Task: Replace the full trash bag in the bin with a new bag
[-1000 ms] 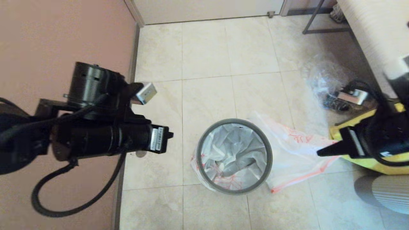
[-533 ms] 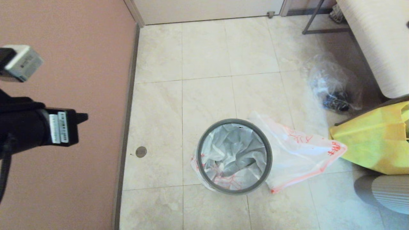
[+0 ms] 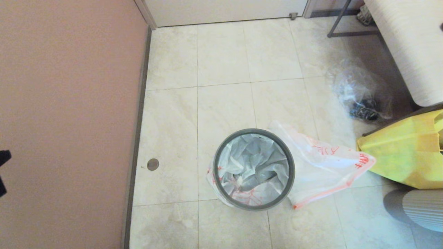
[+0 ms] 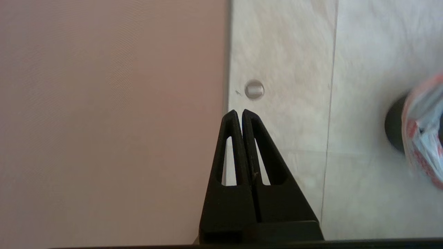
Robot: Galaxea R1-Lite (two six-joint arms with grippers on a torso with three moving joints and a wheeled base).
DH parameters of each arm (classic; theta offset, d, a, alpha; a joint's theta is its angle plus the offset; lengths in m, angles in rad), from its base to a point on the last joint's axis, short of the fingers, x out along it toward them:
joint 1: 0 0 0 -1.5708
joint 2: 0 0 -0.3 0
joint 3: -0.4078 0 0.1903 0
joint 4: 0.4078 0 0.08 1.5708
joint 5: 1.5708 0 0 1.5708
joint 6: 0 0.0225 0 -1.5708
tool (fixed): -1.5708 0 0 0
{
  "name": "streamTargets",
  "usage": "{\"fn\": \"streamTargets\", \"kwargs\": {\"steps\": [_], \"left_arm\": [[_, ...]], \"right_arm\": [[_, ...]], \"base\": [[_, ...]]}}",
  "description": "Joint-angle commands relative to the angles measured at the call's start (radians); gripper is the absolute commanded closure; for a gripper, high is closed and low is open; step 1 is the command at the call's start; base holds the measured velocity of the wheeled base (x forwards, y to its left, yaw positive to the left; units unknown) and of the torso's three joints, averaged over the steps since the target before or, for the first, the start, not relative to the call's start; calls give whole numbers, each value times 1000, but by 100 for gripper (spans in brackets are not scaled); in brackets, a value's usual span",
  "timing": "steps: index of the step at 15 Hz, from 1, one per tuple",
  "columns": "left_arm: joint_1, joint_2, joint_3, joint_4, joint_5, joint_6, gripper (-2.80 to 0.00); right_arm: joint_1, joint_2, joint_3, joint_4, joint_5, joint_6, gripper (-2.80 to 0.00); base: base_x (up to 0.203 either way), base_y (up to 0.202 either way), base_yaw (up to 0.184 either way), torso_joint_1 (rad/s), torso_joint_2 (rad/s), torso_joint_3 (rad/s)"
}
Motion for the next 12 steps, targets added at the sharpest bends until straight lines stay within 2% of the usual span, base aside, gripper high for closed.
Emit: {"fn": "streamTargets", "kwargs": {"steps": [1,4,8,10,11,12], "left_arm": [[19,-160,95,-38,0,-19,0],[44,-337,219,-61,-7,-52,0],[67,-510,398,-65,-6,-61,0],[137,-522,452,-60,-3,-103,0],[174,-528,488,-54,-16,-118,0],[197,-554,527,-55,-58,-124,0]], "right_arm": [[-18,-143,22,10,-6,2,0],[-76,-290,128,13,-25,1,0],[-96,-433,278,-6,-53,-20,0],[-96,-460,368,-71,-53,-61,0],[-96,-463,413,-117,-53,-71,0],[-97,-464,456,-157,-52,-79,0]], "base": [[0,0,0,0,0,0],[0,0,0,0,0,0],[0,0,0,0,0,0],[0,0,0,0,0,0],[0,0,0,0,0,0],[0,0,0,0,0,0]]}}
